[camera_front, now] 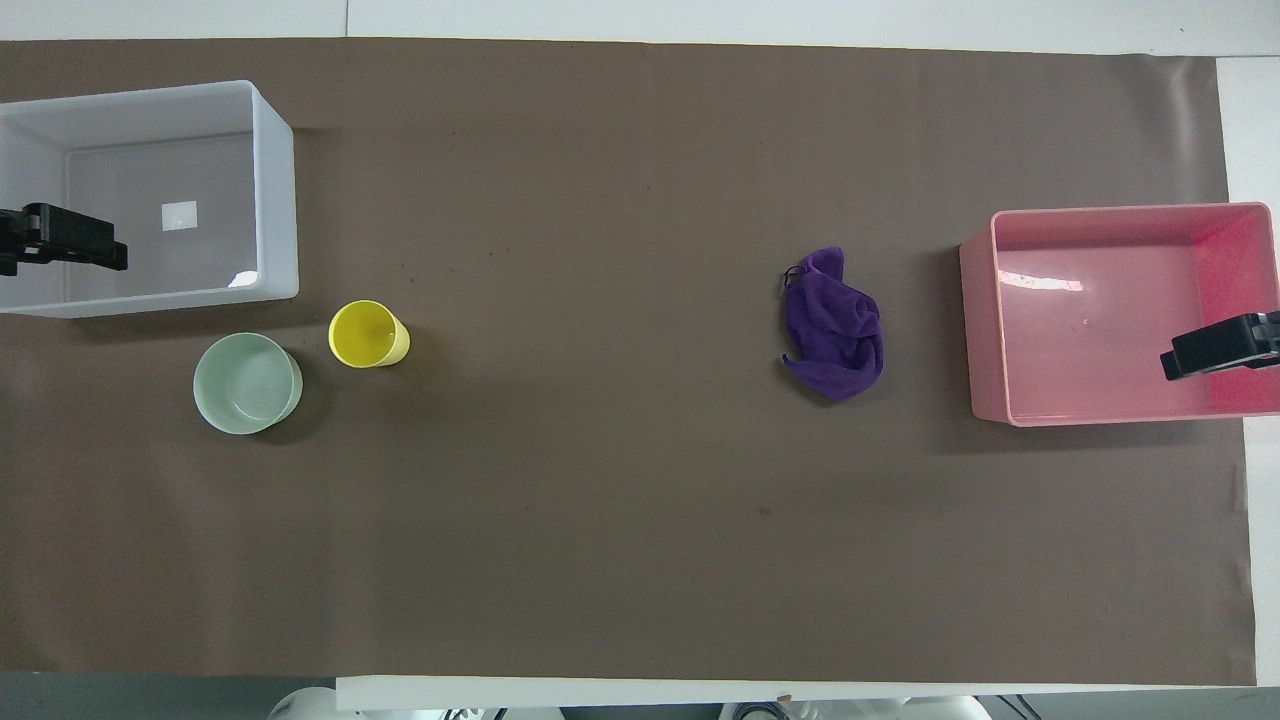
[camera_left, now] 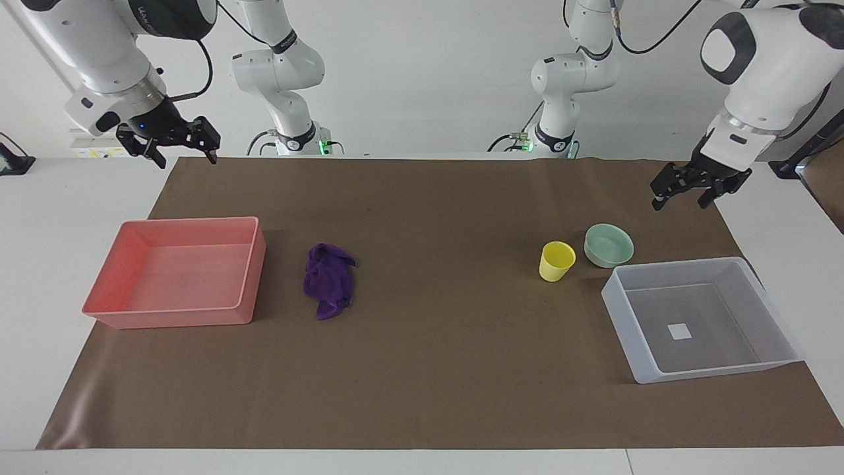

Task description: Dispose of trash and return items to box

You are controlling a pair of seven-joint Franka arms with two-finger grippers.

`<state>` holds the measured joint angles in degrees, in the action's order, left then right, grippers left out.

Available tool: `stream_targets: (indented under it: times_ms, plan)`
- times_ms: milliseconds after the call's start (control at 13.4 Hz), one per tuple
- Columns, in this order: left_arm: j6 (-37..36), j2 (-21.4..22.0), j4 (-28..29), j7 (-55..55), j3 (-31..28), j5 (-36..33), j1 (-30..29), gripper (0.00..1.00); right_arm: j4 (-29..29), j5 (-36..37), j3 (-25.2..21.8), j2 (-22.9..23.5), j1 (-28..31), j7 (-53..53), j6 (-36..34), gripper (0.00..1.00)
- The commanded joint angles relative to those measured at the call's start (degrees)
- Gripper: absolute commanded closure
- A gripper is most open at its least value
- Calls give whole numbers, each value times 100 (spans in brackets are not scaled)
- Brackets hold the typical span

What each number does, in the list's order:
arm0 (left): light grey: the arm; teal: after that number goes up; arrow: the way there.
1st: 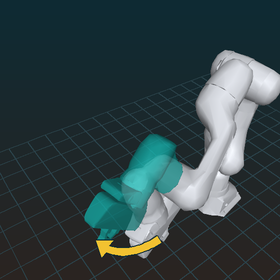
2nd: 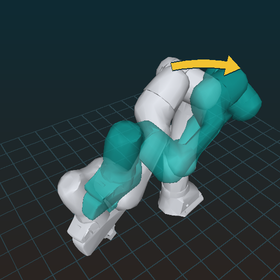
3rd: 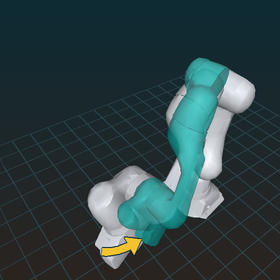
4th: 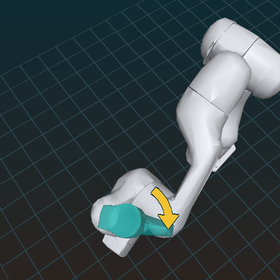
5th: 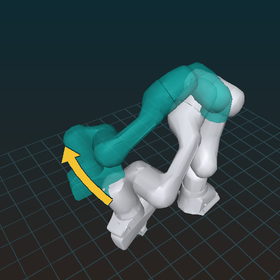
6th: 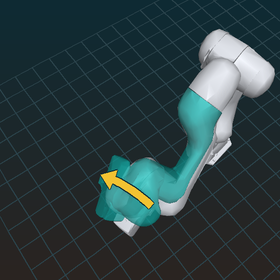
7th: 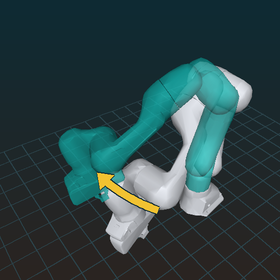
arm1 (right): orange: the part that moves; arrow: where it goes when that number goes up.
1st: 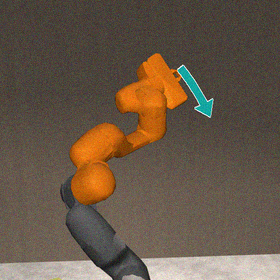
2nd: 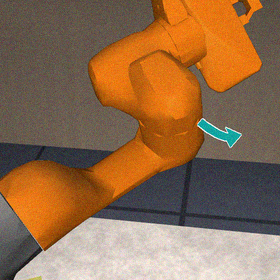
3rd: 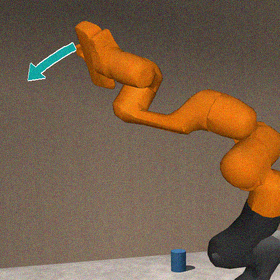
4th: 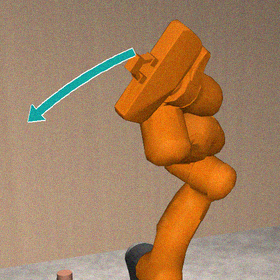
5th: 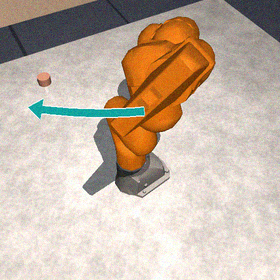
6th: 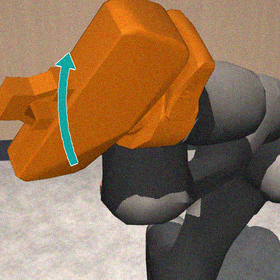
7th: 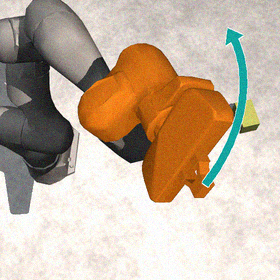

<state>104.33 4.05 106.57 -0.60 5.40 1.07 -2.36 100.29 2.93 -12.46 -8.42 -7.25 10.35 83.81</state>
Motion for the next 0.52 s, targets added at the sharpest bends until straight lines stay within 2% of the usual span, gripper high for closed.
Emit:
stream_targets:
  times_ms: [0, 150, 224, 374, 449]
  plan:
    - [649, 465, 1355, -107, -13, -98, -106, 0, 69, -82, 16, -186, 48, 19, 100, 0]
    - [1218, 447, 1813, -177, -4, -98, -124, 0, 436, -82, 50, -265, -39, -24, 782, 0]
    - [1273, 456, 2033, -177, -4, -98, -106, 0, 543, -91, 59, -196, -126, -33, 986, 0]
    - [1422, 543, 2507, -169, -4, -98, -124, 0, 562, -266, 59, 216, -407, -155, 1416, 0]
    - [1728, 509, 2683, -168, -13, -98, -133, 0, 570, -354, 51, 418, -574, -356, 1680, 0]
